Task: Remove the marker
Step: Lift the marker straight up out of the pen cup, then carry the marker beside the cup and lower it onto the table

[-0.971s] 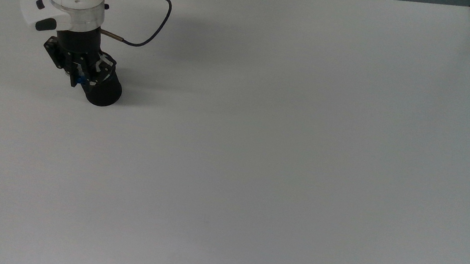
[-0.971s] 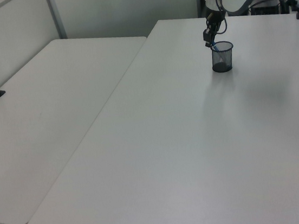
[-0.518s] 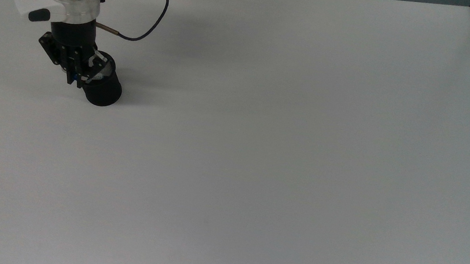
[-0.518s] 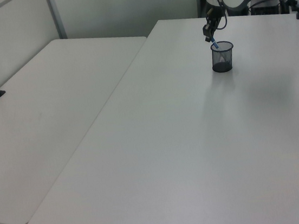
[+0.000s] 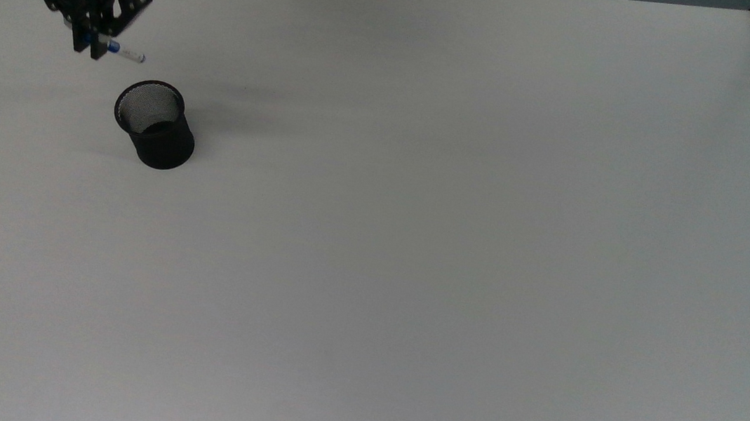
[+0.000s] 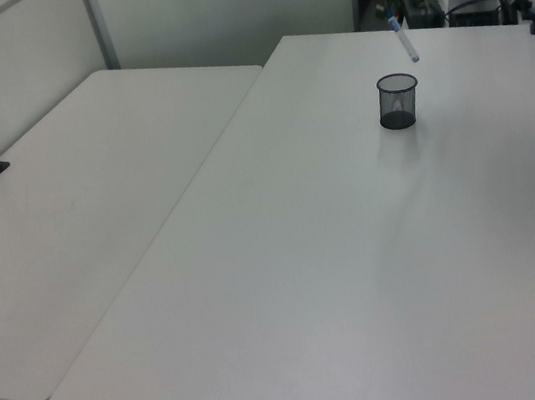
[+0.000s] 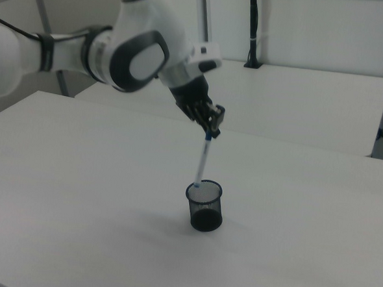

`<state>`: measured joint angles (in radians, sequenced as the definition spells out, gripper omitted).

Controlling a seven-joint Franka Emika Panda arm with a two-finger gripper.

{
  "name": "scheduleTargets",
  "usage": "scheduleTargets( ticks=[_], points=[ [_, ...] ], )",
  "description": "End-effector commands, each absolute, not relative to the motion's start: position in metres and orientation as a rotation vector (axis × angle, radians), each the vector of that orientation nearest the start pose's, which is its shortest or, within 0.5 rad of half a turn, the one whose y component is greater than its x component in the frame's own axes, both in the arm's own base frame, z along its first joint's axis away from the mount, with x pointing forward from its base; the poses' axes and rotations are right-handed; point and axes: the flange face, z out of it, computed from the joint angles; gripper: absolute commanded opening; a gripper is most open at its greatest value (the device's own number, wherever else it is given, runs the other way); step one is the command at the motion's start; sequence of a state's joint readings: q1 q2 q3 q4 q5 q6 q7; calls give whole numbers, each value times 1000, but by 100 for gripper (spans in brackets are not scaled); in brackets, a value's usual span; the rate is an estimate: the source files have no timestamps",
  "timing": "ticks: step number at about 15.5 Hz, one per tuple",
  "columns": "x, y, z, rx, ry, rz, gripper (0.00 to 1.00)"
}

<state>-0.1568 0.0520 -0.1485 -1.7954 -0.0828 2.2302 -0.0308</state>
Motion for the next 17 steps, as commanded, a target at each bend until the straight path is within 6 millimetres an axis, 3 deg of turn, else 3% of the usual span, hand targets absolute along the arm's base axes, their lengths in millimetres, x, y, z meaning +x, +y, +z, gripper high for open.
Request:
scheduleTargets(
  ticks=[1, 3, 4, 5, 7, 12, 14, 17],
  points=[
    [558, -173, 595, -3128, 409, -590, 16],
    [563, -150, 595, -3126, 363, -497, 16],
    [570, -130, 587, -3132, 305, -446, 16],
    [572, -122, 579, -3135, 286, -405, 16],
    [582, -99, 556, -3146, 206, -301, 16],
    [615, -37, 467, -3160, 31, -72, 16],
    [621, -26, 438, -3167, 4, -4, 16],
    [631, -11, 412, -3172, -28, -9, 17]
  ],
)
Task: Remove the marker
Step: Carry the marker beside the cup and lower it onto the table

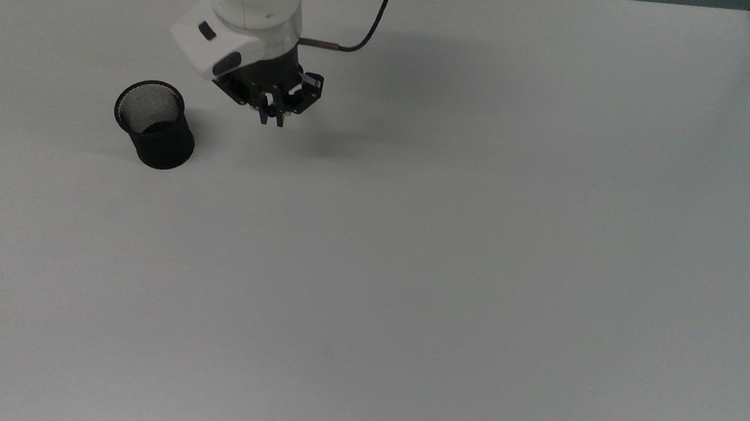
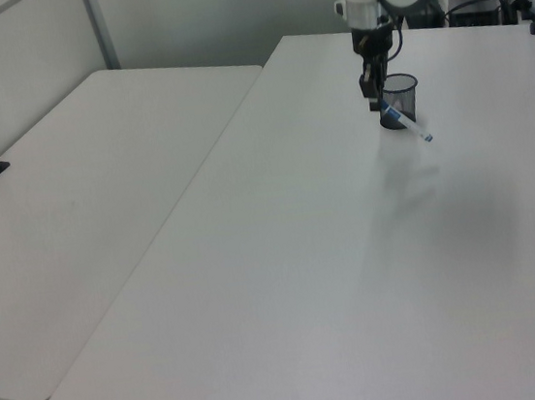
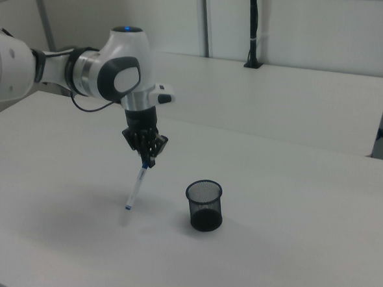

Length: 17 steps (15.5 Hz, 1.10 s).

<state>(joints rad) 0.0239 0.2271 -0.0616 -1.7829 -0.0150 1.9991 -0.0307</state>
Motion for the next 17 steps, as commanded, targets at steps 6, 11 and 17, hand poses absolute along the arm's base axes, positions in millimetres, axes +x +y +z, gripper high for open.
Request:
scheduleTargets(
  ticks=[6, 11, 17],
  points=[
    [652, -3, 366, -3184, -29, -127, 17],
    [659, 0, 345, -3193, 73, -168, 56],
    [659, 1, 348, -3191, 78, -166, 89]
  ],
)
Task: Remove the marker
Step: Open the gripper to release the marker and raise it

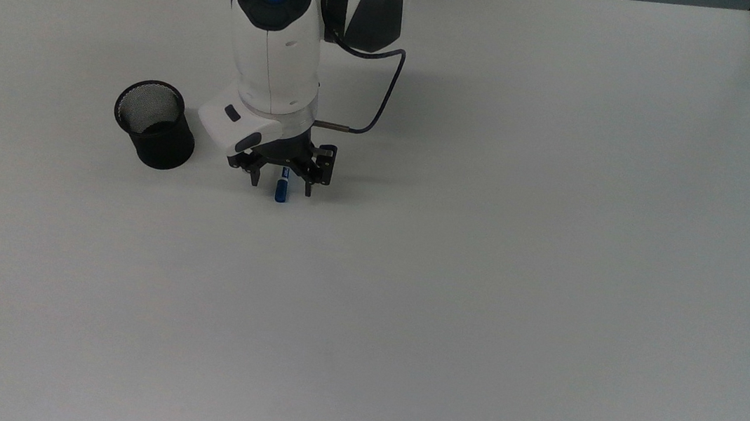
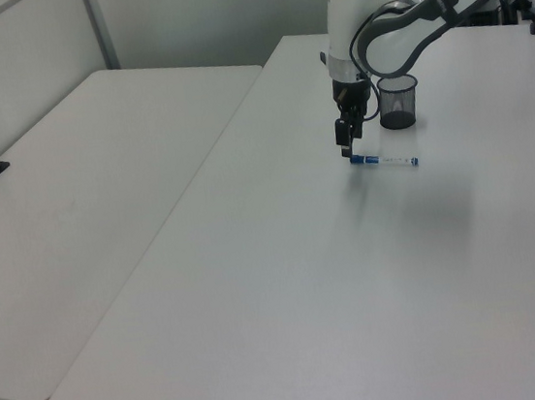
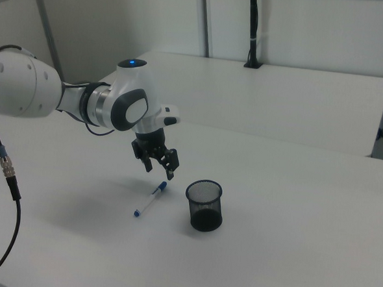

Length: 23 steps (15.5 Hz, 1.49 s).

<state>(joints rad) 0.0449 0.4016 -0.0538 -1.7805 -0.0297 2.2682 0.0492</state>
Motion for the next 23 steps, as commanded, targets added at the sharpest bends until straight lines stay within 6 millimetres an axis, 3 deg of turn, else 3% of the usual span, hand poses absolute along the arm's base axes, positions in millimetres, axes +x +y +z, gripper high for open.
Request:
scheduleTargets(
  ticks=[1, 4, 8, 12, 14, 17, 21, 23],
  points=[
    [659, 0, 355, -3189, 82, -175, 98],
    [654, -1, 394, -3183, 102, -215, 100],
    [635, -10, 475, -3181, 141, -175, 100],
    [595, -19, 558, -3168, 186, -117, 100],
    [568, -20, 590, -3167, 195, -75, 100],
    [542, -17, 615, -3165, 187, -21, 100],
    [529, -19, 626, -3137, 178, 7, 100],
    [531, -25, 625, -3102, 158, -9, 100]
  ],
)
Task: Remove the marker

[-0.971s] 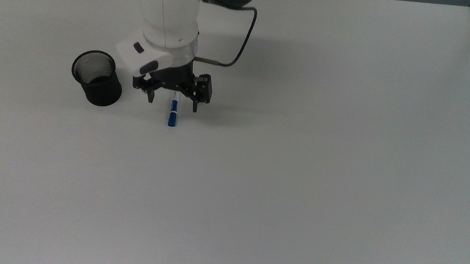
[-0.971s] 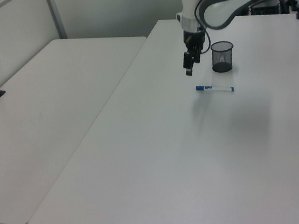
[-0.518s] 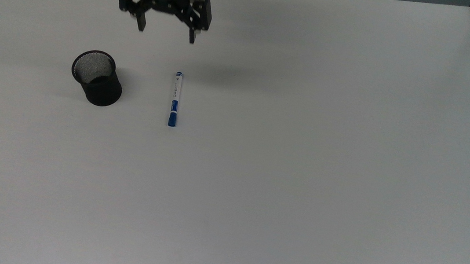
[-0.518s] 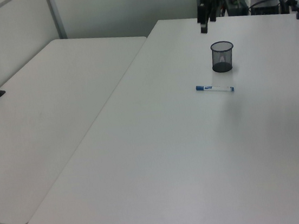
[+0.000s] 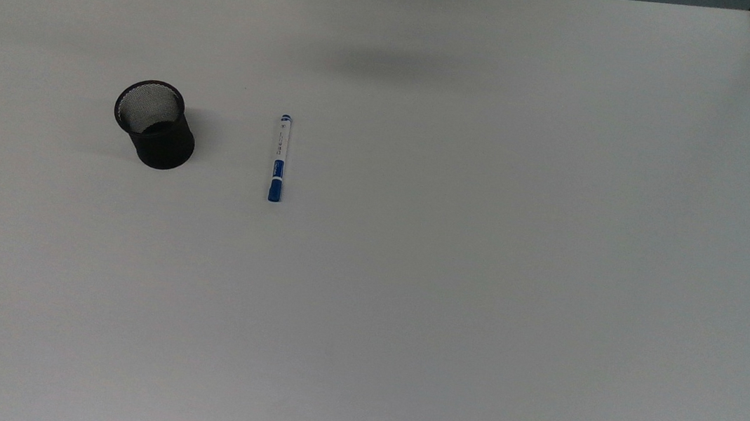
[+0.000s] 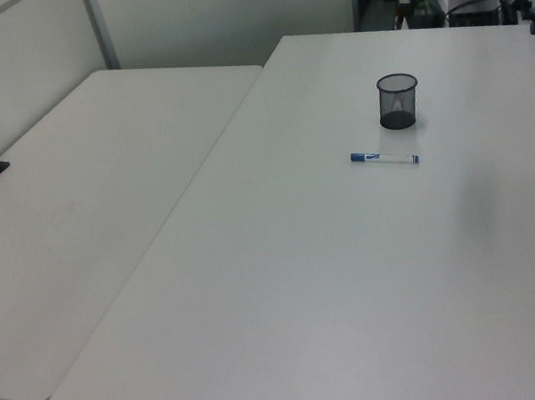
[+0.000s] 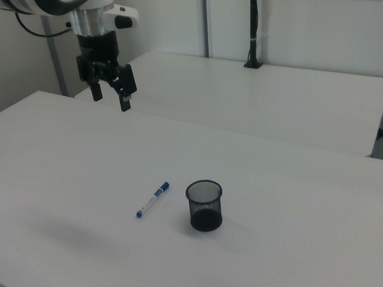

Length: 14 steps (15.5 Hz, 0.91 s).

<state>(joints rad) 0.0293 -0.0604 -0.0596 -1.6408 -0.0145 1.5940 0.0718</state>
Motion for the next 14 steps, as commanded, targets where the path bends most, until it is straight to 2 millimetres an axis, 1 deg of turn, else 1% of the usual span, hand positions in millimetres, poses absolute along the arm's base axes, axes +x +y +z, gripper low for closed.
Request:
scheduleTargets(
  ticks=[1, 4, 7, 10, 14],
  points=[
    [534, -31, 625, -3103, 144, -36, 100],
    [540, -46, 629, -3112, 124, -128, 100],
    [544, -48, 627, -3124, 7, -151, 100],
    [544, -46, 626, -3115, 13, -142, 100],
    [544, -48, 627, -3119, 12, -151, 100]
  ],
)
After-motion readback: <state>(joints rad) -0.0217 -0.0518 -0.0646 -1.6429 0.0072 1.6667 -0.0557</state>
